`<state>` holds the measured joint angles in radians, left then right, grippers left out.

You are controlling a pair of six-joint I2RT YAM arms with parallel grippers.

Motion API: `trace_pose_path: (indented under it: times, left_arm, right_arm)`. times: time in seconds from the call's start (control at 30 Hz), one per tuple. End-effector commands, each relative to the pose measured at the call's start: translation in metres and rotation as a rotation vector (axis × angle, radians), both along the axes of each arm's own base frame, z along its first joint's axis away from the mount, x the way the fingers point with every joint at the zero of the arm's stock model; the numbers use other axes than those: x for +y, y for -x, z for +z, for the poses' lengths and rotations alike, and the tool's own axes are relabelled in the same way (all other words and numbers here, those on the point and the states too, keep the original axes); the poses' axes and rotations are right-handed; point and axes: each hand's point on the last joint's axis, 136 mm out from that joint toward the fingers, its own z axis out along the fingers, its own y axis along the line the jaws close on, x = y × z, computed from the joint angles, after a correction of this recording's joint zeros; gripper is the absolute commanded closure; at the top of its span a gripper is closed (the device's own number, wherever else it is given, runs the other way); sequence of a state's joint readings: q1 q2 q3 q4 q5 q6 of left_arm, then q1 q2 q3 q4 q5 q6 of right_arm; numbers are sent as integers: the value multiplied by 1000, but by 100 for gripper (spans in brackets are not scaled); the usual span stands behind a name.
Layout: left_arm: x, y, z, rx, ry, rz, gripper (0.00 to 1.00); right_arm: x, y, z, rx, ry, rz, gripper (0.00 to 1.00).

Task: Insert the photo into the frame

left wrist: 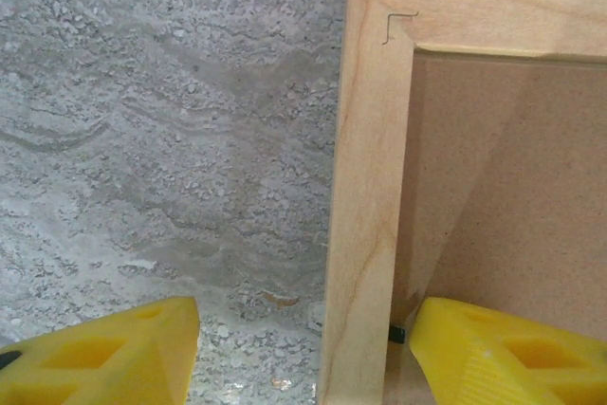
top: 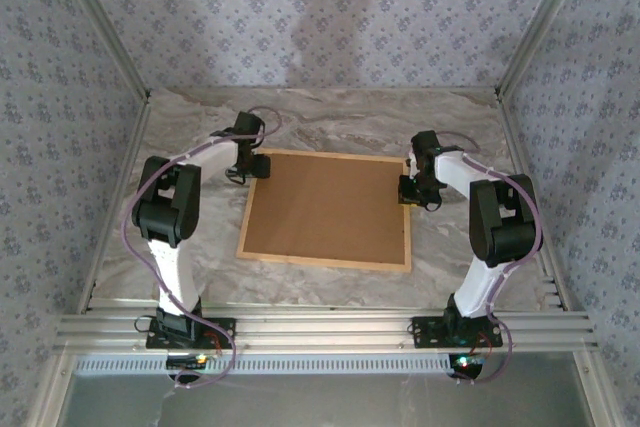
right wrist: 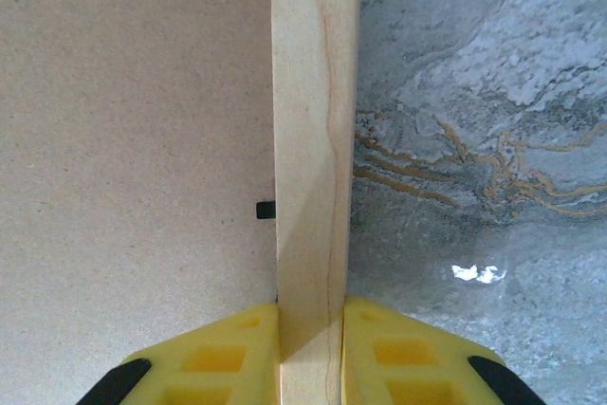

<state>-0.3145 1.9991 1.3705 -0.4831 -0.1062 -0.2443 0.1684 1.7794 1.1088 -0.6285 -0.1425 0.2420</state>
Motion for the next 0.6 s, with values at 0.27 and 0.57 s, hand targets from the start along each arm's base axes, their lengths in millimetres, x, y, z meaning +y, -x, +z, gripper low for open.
trace_pose_path:
  times: [0.27, 0.57]
  left_arm:
    - [-27, 13, 23, -11, 90, -48, 35]
    - [-3, 6, 47, -67, 128, 25, 39]
  right_arm:
    - [5, -2, -1, -3, 0, 26, 79]
    - [6, 1, -1, 1, -8, 27, 79]
